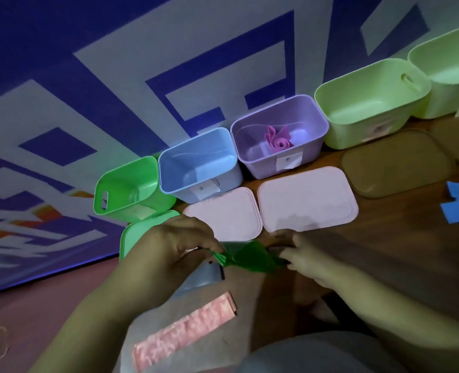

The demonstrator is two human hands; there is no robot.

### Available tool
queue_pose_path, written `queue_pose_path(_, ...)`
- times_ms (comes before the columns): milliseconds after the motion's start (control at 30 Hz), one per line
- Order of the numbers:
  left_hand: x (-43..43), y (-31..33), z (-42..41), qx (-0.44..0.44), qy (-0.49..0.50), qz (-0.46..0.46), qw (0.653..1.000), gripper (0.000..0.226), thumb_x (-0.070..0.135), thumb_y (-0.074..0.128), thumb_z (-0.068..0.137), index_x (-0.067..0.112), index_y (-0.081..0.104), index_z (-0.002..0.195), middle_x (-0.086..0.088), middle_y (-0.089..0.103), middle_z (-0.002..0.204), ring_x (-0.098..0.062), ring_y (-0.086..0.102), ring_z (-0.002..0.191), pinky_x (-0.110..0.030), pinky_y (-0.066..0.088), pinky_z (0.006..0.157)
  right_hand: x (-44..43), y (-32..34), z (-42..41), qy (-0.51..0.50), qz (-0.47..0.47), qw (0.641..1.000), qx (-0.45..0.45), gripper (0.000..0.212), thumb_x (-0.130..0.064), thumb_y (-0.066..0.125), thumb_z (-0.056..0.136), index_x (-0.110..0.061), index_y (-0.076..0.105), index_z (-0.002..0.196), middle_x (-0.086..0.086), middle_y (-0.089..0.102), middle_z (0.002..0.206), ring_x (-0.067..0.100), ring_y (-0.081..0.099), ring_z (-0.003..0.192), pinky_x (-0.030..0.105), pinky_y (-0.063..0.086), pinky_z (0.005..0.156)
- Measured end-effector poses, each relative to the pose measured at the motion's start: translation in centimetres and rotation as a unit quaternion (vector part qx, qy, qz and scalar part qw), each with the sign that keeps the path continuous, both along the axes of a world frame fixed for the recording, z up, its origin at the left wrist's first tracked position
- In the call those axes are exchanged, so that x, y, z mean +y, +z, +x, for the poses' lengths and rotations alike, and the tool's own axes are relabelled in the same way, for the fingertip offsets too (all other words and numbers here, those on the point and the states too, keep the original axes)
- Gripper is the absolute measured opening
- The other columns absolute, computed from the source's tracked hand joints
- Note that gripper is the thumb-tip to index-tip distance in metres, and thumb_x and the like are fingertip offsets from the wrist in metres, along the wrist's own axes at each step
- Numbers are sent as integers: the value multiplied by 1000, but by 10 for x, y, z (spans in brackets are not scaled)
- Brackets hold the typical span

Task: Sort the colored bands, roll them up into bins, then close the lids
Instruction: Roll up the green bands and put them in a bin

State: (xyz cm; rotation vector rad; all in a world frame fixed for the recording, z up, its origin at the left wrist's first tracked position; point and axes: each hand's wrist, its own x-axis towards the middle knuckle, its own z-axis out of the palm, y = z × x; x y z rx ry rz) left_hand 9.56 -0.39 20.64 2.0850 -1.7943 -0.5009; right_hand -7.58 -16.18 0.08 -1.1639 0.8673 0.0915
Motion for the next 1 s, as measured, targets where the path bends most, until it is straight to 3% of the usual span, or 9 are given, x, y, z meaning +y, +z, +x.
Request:
queue_pose_path(100,11,-13,3,20,33,9,999,20,14,66,86,31,76,93,19,67,97,-1,64,92,-17,49,80,5,-9,5,-9,100,995,12,28,-8,69,88,-22,61,111,5,71,109,19,69,98,32,57,74)
queue_pose_path(300,35,-27,6,88,135,-6,987,28,3,67,86,29,77,88,17,70,96,-6,69,91,-13,48,81,17,-19,16,25,82,996,34,36,1,66,87,-21,62,115,5,72,107,18,65,95,33,50,79)
queue_pose_path(400,41,-27,8,102,165,-17,981,38,-4,70,85,34,76,88,16,71,95,-7,70,90,-13,49,79,22,-19,24,11,146,989,25,30,-3,61,90,-23,67,111,7,73,105,21,66,95,42,50,93)
queue_pose_path(533,48,-24,14,102,203,-47,973,47,-5,71,83,42,73,88,18,71,93,-8,69,89,-14,50,79,24,-19,26,21,198,980,-6,33,1,55,87,-23,70,105,5,73,95,22,67,92,48,46,97)
queue_pose_path(667,55,-25,20,119,231,-74,963,39,-3,70,82,36,73,88,16,72,91,-10,70,87,-18,53,78,22,-15,20,89,158,982,-60,36,-1,67,79,-20,67,110,3,72,96,17,64,95,40,42,91)
queue_pose_path(800,59,-25,29,153,252,-111,949,27,5,68,81,31,74,87,9,73,90,-11,69,83,-19,53,77,22,-6,23,52,72,992,-90,32,11,65,83,-12,67,105,4,65,79,13,60,74,23,45,67)
queue_pose_path(1000,68,-25,45,155,292,-137,934,41,-8,70,80,32,75,88,6,74,94,-6,69,82,-14,52,77,3,20,22,23,-14,991,-133,34,6,63,88,-19,65,110,1,63,79,11,61,76,23,47,72)
